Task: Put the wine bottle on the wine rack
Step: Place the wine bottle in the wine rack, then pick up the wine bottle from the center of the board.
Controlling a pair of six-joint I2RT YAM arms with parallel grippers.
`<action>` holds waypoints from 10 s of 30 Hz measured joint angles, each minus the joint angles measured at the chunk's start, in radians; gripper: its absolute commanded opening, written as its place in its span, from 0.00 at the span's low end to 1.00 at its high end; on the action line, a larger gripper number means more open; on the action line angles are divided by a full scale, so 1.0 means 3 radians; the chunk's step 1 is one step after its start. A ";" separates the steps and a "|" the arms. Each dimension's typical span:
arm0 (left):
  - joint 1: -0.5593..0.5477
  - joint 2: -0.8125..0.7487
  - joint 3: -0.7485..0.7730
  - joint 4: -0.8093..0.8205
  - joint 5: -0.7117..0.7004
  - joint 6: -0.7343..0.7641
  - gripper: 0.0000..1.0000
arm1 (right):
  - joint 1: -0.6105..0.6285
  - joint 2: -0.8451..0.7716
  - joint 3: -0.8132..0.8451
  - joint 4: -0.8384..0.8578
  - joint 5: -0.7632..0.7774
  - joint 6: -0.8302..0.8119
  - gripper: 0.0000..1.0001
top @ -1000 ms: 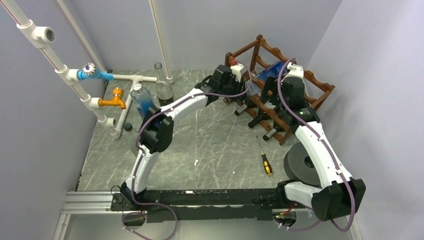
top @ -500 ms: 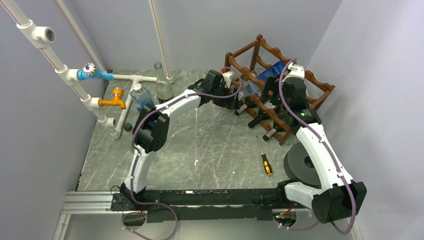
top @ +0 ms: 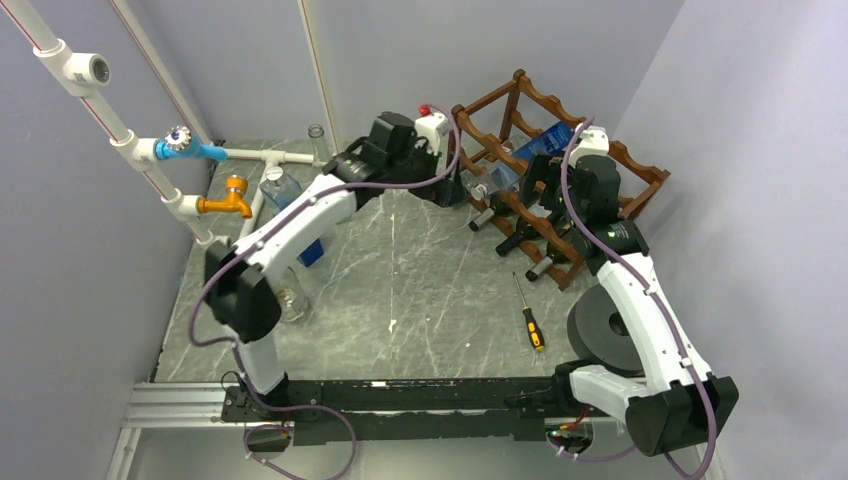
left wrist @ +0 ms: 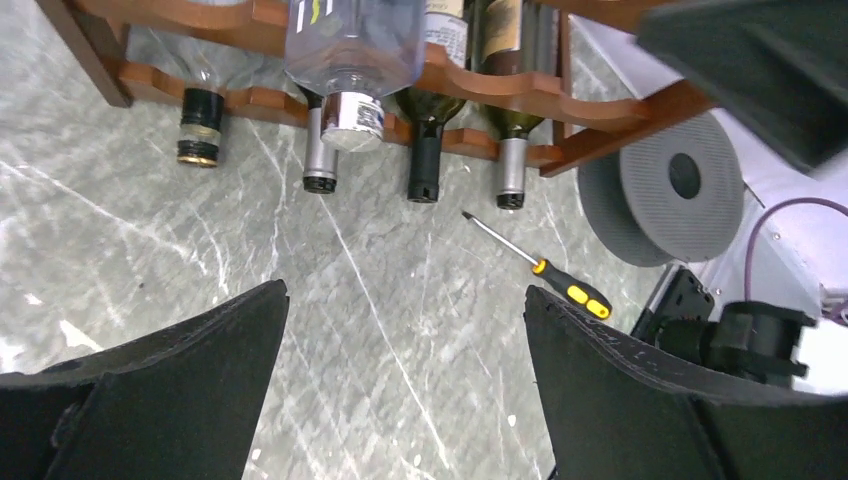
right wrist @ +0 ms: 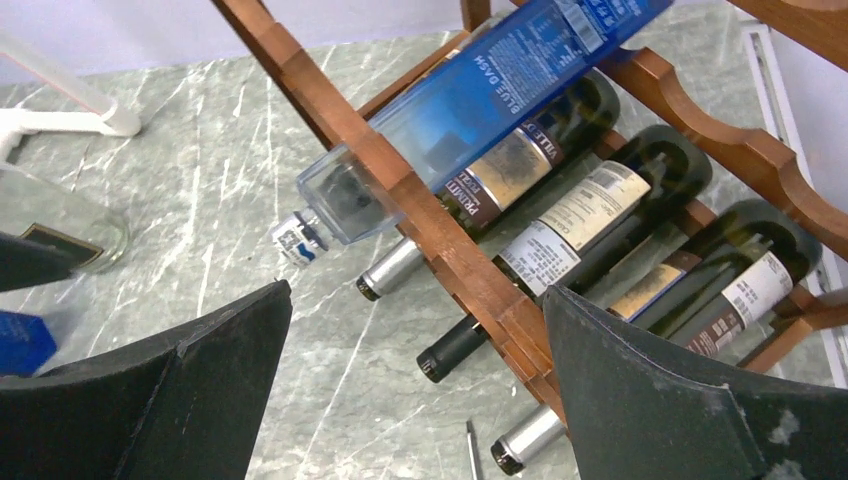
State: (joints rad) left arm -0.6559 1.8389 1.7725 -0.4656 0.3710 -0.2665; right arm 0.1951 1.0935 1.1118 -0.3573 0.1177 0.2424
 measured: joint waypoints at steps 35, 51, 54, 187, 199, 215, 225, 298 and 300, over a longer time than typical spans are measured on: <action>-0.0004 -0.3440 -0.2136 0.0703 -0.1324 0.0946 1.00 | 0.0958 0.0458 0.1165 0.0094 -0.0128 -0.0192 1.00; 0.0004 -0.4092 -0.2487 0.1027 -0.1846 0.0973 0.99 | 0.1921 0.1742 0.1385 0.0561 -0.0064 -0.0018 1.00; 0.0006 -0.4154 -0.2501 0.1120 -0.1879 0.0975 1.00 | 0.2027 0.1878 0.1383 0.0690 -0.0072 0.0041 1.00; 0.0156 -0.4177 -0.2672 0.1083 -0.2820 0.0679 0.94 | 0.3000 0.2749 0.0619 -0.0172 -0.0488 -0.3755 0.70; 0.0156 -0.4164 -0.2673 0.1083 -0.2837 0.0649 0.94 | 0.3075 0.2215 -0.0024 0.0287 -0.0051 -0.3283 1.00; 0.0156 -0.4115 -0.2673 0.1069 -0.2861 0.0636 0.96 | 0.3123 0.0935 -0.0837 0.0800 0.1116 0.0395 1.00; 0.0156 -0.4110 -0.2673 0.1074 -0.2892 0.0638 0.96 | 0.2917 0.0744 -0.1452 0.0651 0.1348 0.2782 1.00; 0.0156 -0.4041 -0.2672 0.1080 -0.2886 0.0650 0.97 | 0.2808 0.3431 0.1509 -0.1175 0.1453 0.3424 0.43; 0.0156 -0.4027 -0.2672 0.1086 -0.2886 0.0650 0.97 | 0.2808 0.3432 0.1509 -0.1175 0.1452 0.3418 0.40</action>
State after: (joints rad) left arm -0.6090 0.6308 0.9710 -0.1398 -0.4950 -0.0715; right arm 1.0374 2.1231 1.5646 -0.7097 0.5533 1.2678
